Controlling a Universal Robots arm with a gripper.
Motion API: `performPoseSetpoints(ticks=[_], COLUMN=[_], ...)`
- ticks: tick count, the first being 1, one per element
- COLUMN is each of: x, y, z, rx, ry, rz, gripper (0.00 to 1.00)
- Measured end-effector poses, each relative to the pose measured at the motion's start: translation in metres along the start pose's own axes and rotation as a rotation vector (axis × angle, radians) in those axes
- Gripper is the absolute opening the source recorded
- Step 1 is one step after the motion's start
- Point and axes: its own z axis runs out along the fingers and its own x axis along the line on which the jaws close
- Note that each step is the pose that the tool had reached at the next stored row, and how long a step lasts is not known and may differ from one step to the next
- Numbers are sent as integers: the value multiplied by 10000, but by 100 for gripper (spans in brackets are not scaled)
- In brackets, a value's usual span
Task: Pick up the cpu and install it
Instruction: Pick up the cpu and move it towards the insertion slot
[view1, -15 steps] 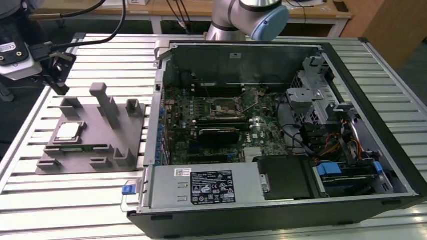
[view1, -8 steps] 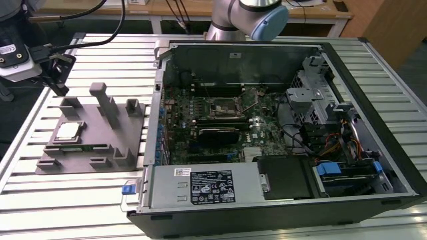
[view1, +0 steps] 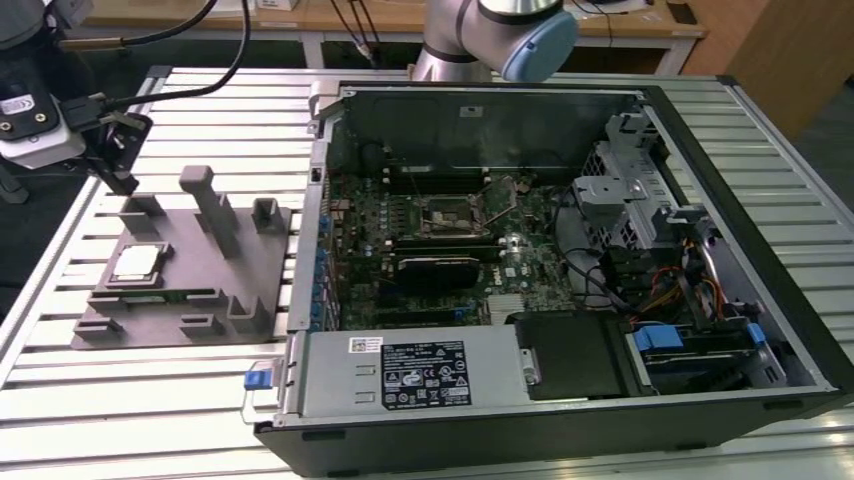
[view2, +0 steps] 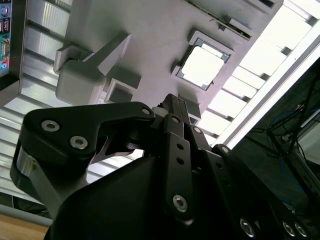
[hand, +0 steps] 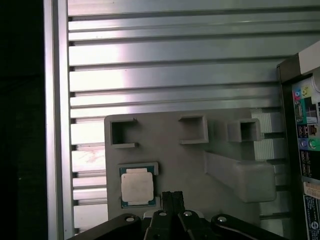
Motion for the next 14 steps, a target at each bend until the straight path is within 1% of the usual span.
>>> performPoseSetpoints(ticks=[14], x=[63], y=[-13], z=[84], rx=[1], ry=[1], rz=[0], gripper=[11])
